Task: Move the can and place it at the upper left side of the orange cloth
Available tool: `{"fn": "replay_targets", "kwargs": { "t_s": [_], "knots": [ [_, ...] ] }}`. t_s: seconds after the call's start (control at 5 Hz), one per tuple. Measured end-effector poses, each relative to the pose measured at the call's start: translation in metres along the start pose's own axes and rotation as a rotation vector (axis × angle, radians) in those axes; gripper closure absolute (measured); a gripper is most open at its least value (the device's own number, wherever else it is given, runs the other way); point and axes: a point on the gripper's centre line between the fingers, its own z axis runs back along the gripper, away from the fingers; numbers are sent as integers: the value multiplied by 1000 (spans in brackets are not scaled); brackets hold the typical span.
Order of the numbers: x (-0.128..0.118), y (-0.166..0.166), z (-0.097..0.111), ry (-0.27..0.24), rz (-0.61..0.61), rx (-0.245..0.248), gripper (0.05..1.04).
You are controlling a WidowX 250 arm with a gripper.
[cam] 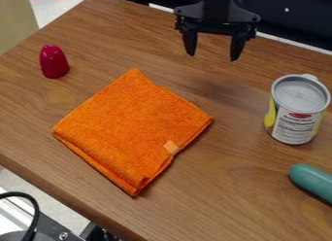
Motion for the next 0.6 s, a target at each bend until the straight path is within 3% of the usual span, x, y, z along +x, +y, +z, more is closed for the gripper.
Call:
{"fn": "replay_targets", "kwargs": {
  "t_s": [0.2, 0.4, 0.6],
  "knots": [
    [-7, 1, -10, 35, 2, 14, 88],
    [-24, -3, -12, 85, 109, 54, 88],
    [-38, -9, -7, 124, 306, 117, 88]
  ]
}}
